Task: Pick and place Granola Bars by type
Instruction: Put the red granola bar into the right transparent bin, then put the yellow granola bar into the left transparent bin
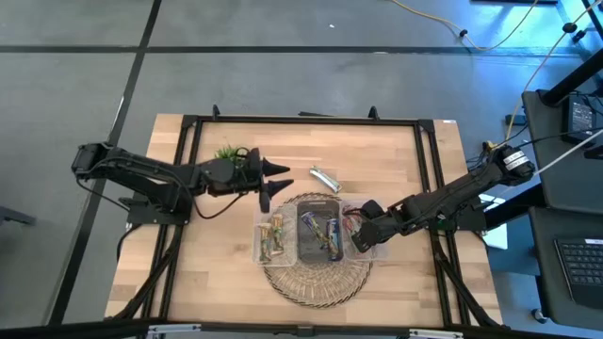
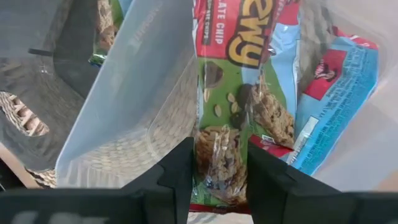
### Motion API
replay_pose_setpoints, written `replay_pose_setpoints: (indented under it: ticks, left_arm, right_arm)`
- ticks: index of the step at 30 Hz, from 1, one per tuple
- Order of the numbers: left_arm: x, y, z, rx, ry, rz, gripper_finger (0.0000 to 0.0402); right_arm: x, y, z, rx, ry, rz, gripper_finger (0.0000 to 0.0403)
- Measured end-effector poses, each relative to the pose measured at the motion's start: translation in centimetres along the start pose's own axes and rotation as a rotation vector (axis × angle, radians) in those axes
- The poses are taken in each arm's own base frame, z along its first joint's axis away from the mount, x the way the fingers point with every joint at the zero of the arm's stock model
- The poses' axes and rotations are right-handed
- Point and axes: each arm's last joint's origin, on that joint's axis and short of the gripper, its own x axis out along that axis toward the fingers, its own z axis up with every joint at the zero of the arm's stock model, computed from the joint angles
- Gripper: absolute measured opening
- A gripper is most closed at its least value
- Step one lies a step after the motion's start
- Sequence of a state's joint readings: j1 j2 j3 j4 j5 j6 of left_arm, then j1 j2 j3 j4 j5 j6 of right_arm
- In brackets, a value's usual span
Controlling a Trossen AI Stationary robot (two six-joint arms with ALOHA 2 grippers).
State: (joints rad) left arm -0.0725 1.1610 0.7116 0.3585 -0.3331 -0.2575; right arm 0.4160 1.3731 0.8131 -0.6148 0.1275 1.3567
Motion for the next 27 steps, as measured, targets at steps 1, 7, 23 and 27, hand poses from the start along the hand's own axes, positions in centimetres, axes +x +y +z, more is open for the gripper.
replay_pose_setpoints:
  ticks: [1,7,23,27]
  left_arm:
    - [0.1,0.2,-0.1,-0.008,0.012,0.003,0.0184]
    - [0.8,1.3,-0.4,-0.059,0.051,-0.002,0.0184]
    - [9.0,4.7,0.6,0.148,0.497,-0.104,0.0184]
    - [10.6,5.9,1.9,0.27,0.613,-0.085,0.0184]
  right_arm:
    - [0.1,-0.1,0.0,0.0,-0.001,0.003,0.0124]
    - [0.6,-0.5,-0.2,0.002,0.017,0.001,0.0124]
    - [0.6,-0.3,-0.2,0.003,0.037,0.029,0.0149]
    - [0.6,-0.2,-0.2,0.005,0.034,0.042,0.0185]
